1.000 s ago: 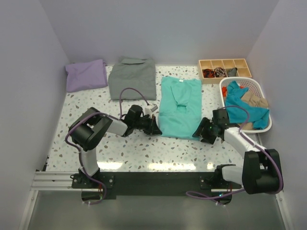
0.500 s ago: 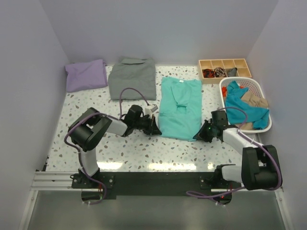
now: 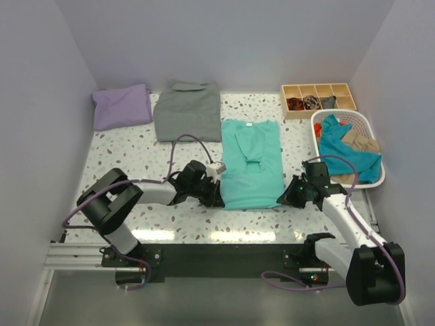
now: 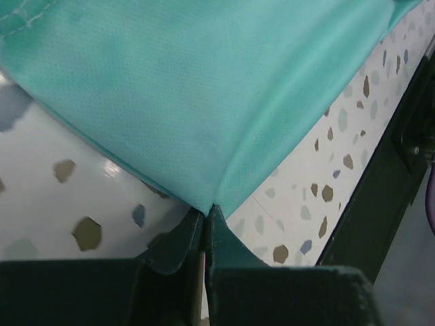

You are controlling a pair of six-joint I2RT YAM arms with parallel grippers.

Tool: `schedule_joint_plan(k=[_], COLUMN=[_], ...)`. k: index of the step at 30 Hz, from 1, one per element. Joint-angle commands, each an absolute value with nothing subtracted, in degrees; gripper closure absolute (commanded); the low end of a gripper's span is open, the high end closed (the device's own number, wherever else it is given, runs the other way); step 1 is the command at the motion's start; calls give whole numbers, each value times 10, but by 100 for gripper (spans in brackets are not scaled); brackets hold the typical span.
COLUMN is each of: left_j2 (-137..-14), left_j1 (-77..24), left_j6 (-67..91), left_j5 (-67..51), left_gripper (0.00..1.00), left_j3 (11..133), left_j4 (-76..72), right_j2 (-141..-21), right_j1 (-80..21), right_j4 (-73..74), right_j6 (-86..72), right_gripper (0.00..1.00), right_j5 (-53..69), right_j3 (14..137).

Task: Fold and stack the t-shirts
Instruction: Fold the tshirt

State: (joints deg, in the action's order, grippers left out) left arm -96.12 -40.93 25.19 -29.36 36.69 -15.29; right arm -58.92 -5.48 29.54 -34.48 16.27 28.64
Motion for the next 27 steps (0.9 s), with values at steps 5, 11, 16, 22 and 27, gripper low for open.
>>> schedule_joint_plan(k=[5,11,16,22,27], left_j2=[-829,-742,-739,-790,-852], left_j1=[-510,-526,-526,-511,-463], left_j6=[331,338,309,270,243], left_j5=[-187,-121,-83,-29,-44], left_gripper=[100,100,100,100,100], left_j3=[291,319,399,503,576], left_j4=[-86,-11,77,114,101], right_j2=[-411,-325,-381,-500,-606], right_j1=[-61,-67,-67,-66,-67], right_j4=[434,478,446,377,318], right_j6=[-341,-363,-340,-304,-287], right_gripper=[100,100,100,100,100], right_j5=[183,163,149,118,121], right_j3=[261,290,337,407,467])
